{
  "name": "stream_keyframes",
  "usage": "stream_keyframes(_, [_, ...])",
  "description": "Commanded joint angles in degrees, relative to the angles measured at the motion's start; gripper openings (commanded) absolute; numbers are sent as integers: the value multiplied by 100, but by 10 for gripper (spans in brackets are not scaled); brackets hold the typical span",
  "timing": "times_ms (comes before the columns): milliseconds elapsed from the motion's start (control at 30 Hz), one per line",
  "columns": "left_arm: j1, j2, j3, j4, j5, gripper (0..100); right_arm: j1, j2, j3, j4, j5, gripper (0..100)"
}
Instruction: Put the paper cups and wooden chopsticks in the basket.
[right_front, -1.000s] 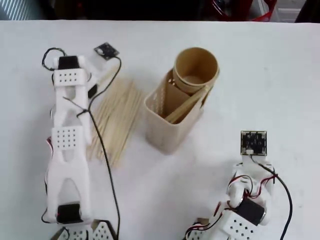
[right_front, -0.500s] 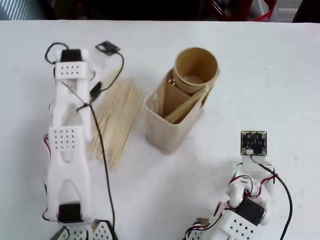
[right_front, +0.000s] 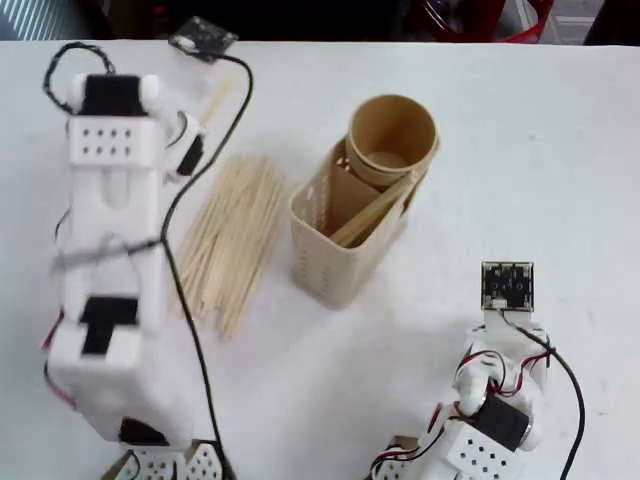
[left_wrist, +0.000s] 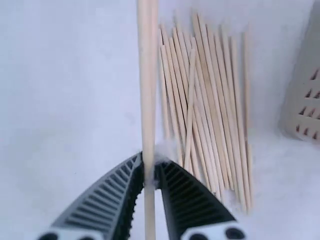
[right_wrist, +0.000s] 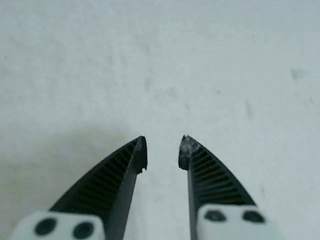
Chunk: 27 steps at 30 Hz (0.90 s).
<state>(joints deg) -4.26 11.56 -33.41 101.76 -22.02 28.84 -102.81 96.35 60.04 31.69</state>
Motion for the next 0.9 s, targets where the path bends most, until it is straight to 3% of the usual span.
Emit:
stream_keyframes(0, [391,-1481,484,-396,352,22,57,-48,53,-101,35,114])
stream_keyframes(233, [1710,-3978,2391,-1495,1099,22,66,-48,53,-101,35,114])
stream_keyframes(467, [3002,-6053,4721,-4053,1424,22,66,-48,53,-101,35,114])
stream_keyframes(667, [3767,-6334,5881,-6593,1503,22,66,-48,53,-101,35,114])
stream_keyframes(867, [3855,-5710,5943,-7314,1749,23,66,-48,53,-101,35,114])
